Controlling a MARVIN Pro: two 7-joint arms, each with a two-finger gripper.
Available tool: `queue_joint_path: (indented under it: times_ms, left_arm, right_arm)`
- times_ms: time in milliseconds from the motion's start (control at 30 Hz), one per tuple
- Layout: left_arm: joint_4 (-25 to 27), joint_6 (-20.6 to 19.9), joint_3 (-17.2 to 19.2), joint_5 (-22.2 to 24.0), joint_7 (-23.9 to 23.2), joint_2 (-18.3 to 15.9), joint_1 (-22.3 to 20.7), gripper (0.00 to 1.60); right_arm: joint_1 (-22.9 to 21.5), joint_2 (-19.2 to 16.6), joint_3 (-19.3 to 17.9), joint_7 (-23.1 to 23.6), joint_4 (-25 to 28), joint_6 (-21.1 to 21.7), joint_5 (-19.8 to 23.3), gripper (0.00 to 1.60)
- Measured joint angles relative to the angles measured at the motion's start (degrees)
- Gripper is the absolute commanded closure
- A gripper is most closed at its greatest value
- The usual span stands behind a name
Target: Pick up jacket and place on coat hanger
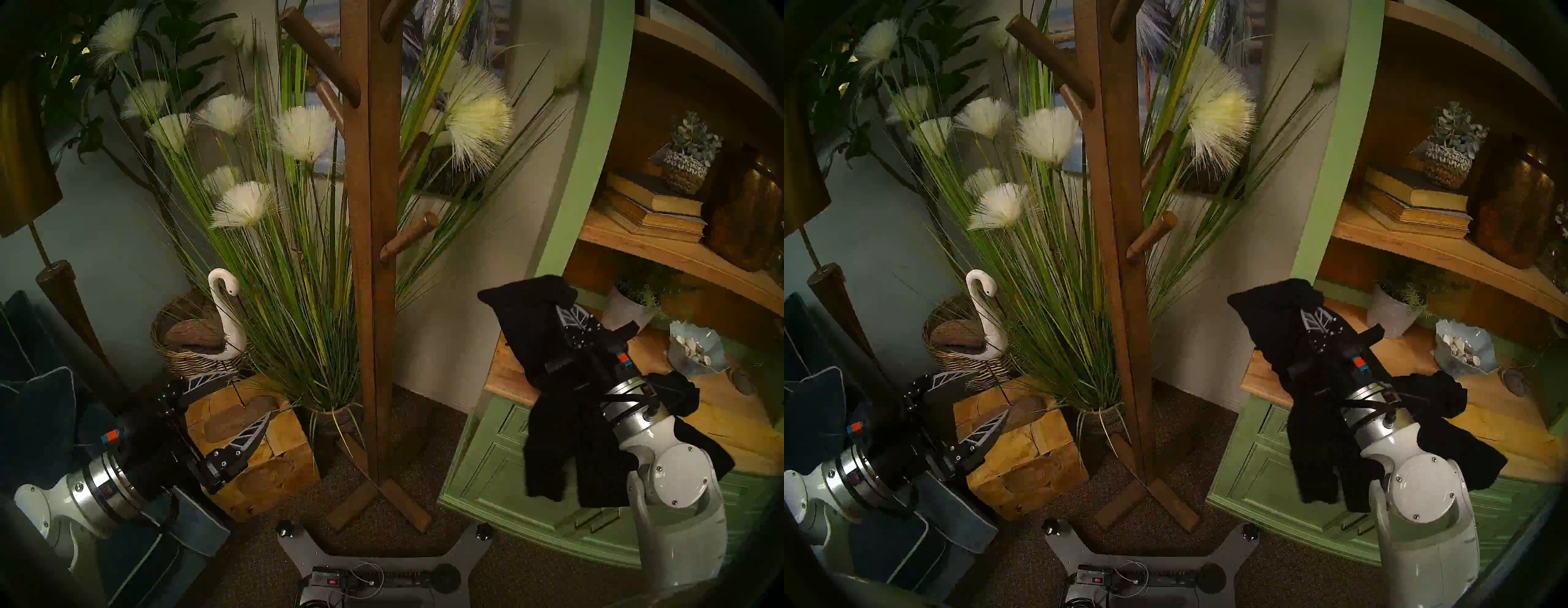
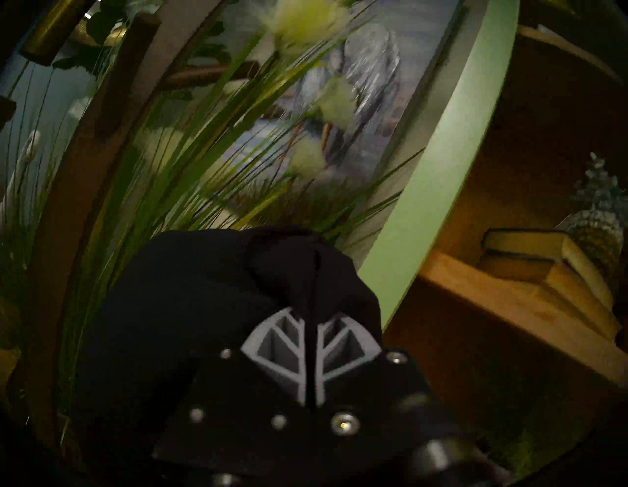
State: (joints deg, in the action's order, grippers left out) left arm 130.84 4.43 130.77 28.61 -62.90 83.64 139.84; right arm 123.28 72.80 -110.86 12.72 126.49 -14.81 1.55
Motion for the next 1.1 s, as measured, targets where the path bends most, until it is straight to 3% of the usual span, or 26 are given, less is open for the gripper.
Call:
queue_joint_path:
  times_ms: [233, 500, 867, 1100]
  left_arm:
    - [-0.01, -0.01, 0.03, -0.08, -0.13, 0.12, -0.11, 0.0]
    - [-0.01, -0.05, 0.1, -0.13, -0.27, 0.27, -0.22, 0.0]
    - [0.04, -0.23, 0.23, -0.14, -0.45, 0.49, -0.33, 0.0]
    - [0.04, -0.39, 0.3, -0.18, -0.6, 0.63, -0.44, 0.0]
  right_arm:
    - [-2.43, -0.66, -3.6, 0.01, 2.9, -0.48, 3.47, 1.6]
    - [-4.49, -2.11, -5.07, 1.42, 6.59, -0.3, 7.49, 1.6]
    - [-5.41, -3.92, -4.54, 6.03, 10.27, 2.4, 12.49, 1.6]
    - [-6.47, -4.92, -0.96, 8.77, 10.62, 4.33, 14.69, 1.6]
